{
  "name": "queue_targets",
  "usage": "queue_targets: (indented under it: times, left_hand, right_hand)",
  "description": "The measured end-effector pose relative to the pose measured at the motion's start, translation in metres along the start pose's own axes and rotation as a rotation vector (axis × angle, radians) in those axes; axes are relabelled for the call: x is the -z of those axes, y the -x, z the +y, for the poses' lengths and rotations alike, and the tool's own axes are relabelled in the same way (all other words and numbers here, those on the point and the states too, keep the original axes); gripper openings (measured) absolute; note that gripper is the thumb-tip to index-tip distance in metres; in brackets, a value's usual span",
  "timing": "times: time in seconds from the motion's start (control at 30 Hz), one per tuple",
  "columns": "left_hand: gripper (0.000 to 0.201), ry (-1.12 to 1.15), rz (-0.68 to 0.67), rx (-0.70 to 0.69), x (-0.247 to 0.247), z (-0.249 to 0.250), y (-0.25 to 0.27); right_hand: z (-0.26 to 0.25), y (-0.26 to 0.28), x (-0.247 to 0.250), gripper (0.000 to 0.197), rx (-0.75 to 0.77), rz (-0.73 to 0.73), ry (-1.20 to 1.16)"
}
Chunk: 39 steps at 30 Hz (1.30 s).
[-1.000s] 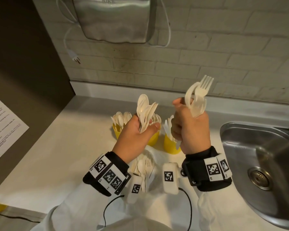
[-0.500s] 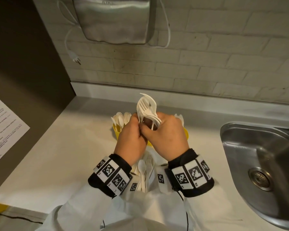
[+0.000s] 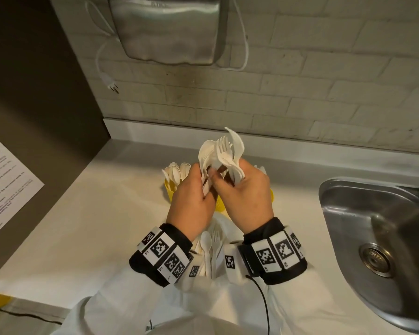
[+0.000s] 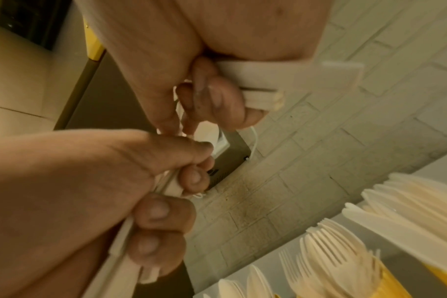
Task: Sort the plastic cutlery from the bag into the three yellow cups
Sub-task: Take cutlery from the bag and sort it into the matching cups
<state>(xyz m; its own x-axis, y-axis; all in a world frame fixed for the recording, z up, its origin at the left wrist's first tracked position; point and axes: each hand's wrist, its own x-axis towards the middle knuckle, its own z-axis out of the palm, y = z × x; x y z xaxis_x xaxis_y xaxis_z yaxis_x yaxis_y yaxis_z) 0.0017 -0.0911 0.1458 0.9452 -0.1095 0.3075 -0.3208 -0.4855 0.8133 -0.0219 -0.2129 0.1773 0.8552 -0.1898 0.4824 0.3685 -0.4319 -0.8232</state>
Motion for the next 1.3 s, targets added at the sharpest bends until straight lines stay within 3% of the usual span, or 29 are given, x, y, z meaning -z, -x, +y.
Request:
queue_targets:
  times: [0.07,0.13,0.37,0.5,0.57,0.67,0.77,0.9,1.0,1.2,1.3]
  left_hand:
    - [0.017,0.008,-0.001,-0.017,0.0,0.002,0.001]
    - [0.017,0.008,-0.026,-0.03,0.001,0.001,0.002]
    - [0.023,0.036,-0.039,0.059,0.003,-0.003,0.0]
    - [0.026,0.068,-0.042,0.084,0.002,-0.005,-0.002]
    - [0.027,0.079,-0.057,0.094,0.0,-0.007,-0.002]
    - [0.026,0.125,-0.065,0.114,-0.001,-0.004,-0.001]
    - [0.013,0.236,-0.104,0.222,-0.002,0.002,-0.001]
    - [0.025,0.656,-0.261,0.525,0.0,0.016,-0.002]
    - [0.034,0.957,-0.352,0.642,0.001,0.027,-0.005]
    - [0.029,1.066,-0.306,0.655,0.006,0.033,-0.01]
    - [0.025,0.977,-0.29,0.544,0.007,0.032,-0.009]
  right_hand:
    - [0.0,-0.004,0.002,0.019,-0.038,0.065,-0.047]
    - [0.002,-0.009,0.004,0.006,-0.112,0.101,-0.169]
    - [0.002,-0.022,0.025,0.032,-0.358,0.166,-0.859]
    - [0.014,-0.025,0.034,0.006,-0.371,0.285,-0.91]
    - [0.017,-0.025,0.036,0.006,-0.382,0.264,-0.963]
    - [0.018,-0.024,0.037,0.008,-0.42,0.191,-0.98]
    - [0.02,-0.023,0.033,0.015,-0.35,0.141,-0.943]
    - [0.016,-0.023,0.026,0.012,-0.191,0.135,-0.85]
    - [0.009,-0.022,0.021,0.011,-0.161,0.152,-0.733]
    - [0.014,-0.017,0.009,0.037,-0.248,0.097,-0.563]
    - [0.014,-0.013,0.009,0.032,-0.234,0.028,-0.582]
